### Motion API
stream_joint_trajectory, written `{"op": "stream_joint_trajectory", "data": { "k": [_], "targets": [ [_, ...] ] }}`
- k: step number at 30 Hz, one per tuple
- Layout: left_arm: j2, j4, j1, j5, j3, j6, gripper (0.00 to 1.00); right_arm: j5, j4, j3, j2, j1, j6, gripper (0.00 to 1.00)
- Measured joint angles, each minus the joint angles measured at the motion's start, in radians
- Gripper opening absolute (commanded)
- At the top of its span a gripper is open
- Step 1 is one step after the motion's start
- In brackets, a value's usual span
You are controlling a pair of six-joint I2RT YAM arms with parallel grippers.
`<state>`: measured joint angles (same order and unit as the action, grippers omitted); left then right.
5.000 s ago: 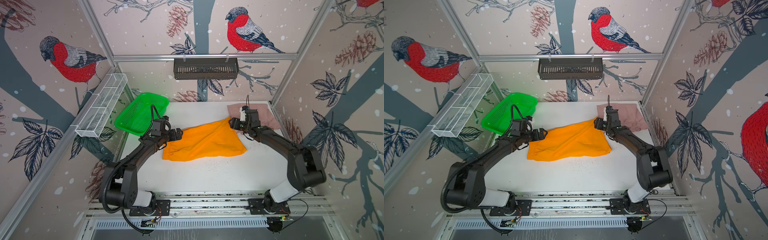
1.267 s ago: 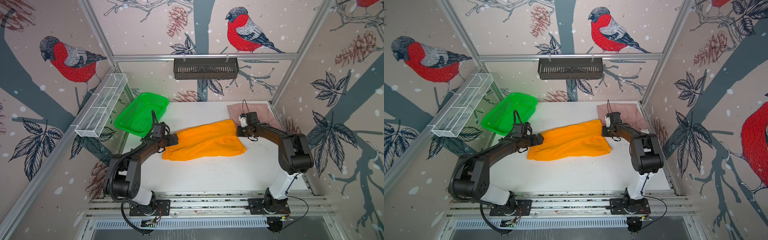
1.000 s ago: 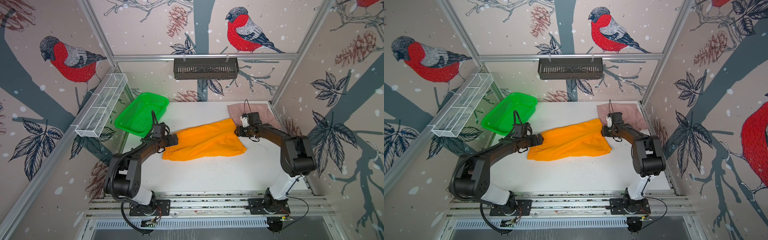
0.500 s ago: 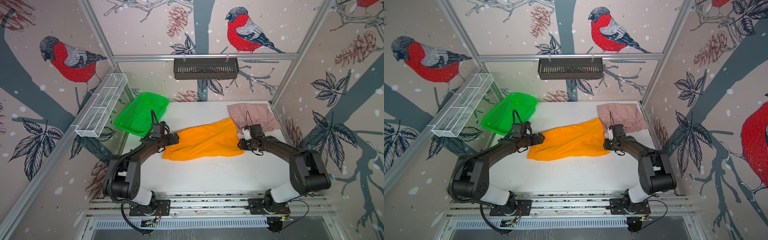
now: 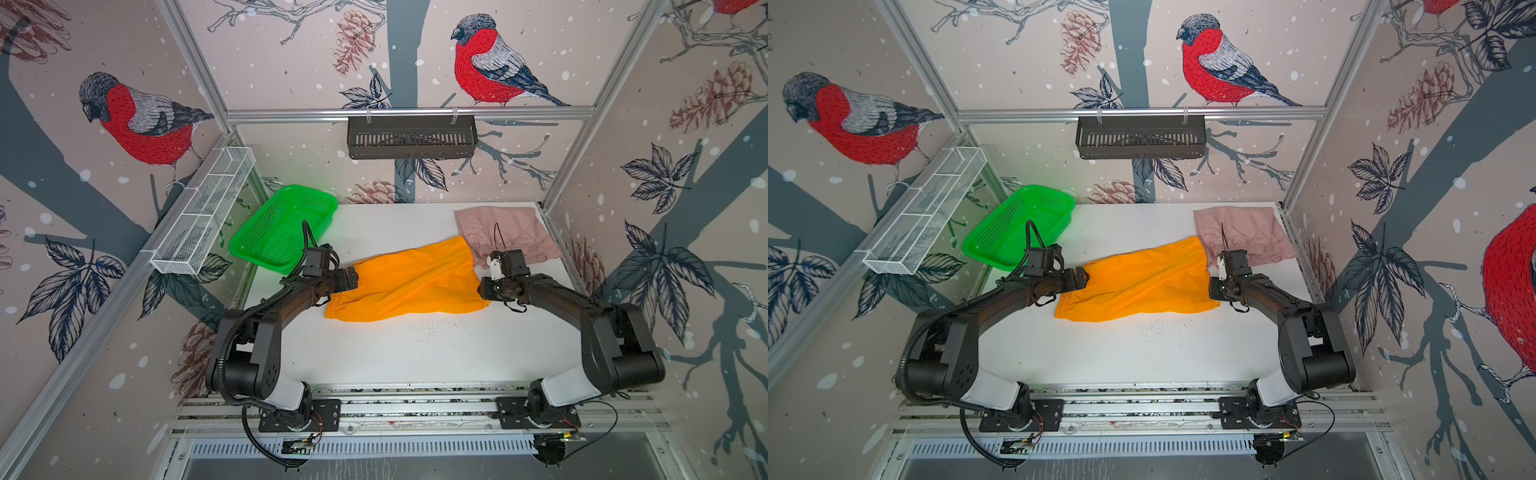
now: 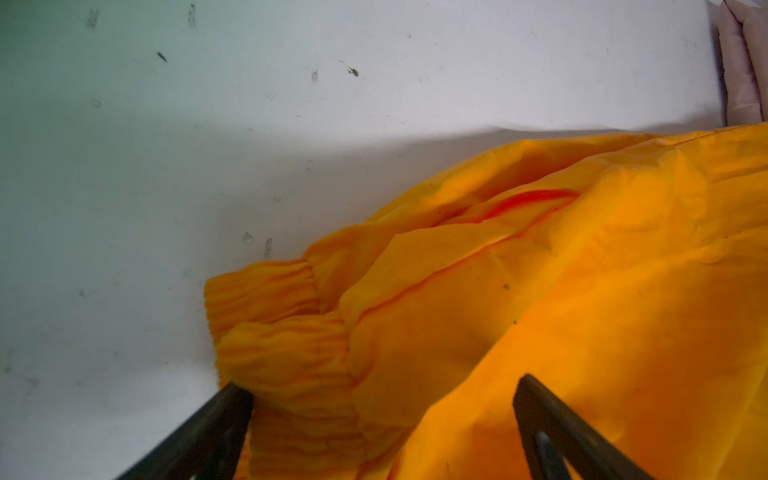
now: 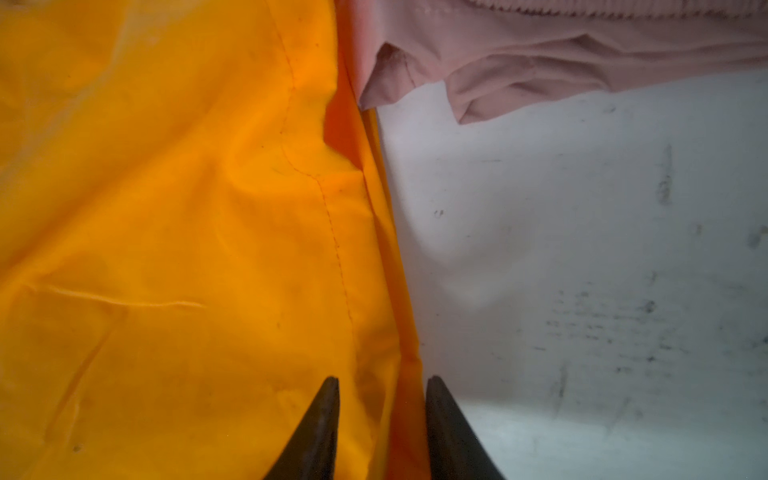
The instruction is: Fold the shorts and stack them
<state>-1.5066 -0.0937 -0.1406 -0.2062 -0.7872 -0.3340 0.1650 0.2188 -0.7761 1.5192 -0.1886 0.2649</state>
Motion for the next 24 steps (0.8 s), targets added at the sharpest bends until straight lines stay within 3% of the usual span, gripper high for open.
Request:
{"op": "stream_joint_trajectory", "data": {
  "k": [1,2,9,14,16,18,19,21,24],
  "targets": [
    [0.000,0.000,0.000,0.000,0.002,0.000,0.98,0.000,0.000,0.000,0.000,0.000,0.000,0.04],
    [0.000,0.000,0.000,0.000,0.003,0.000,0.98,0.000,-0.001,0.000,0.000,0.000,0.000,0.02],
    [-0.001,0.000,0.000,0.013,0.006,-0.002,0.98,-0.014,0.011,0.032,-0.109,0.000,0.023,0.01],
    [-0.010,0.000,0.001,0.026,0.006,-0.006,0.98,-0.037,0.003,0.167,-0.228,0.001,0.103,0.01],
    [-0.012,0.003,0.001,0.027,0.010,-0.007,0.98,-0.040,-0.003,0.232,-0.245,0.010,0.139,0.10],
    [-0.018,0.003,0.001,0.027,0.014,-0.007,0.98,-0.041,-0.005,0.282,-0.251,0.028,0.185,0.36],
    [-0.021,0.003,0.001,0.026,0.014,-0.007,0.98,-0.043,-0.008,0.292,-0.254,0.036,0.191,0.43],
    [-0.027,0.006,0.001,0.026,0.014,-0.007,0.98,-0.054,-0.026,0.285,-0.263,0.051,0.202,0.51],
    [-0.029,0.006,0.001,0.022,0.014,-0.007,0.98,-0.065,-0.011,0.231,-0.298,0.064,0.203,0.52]
  ]
}}
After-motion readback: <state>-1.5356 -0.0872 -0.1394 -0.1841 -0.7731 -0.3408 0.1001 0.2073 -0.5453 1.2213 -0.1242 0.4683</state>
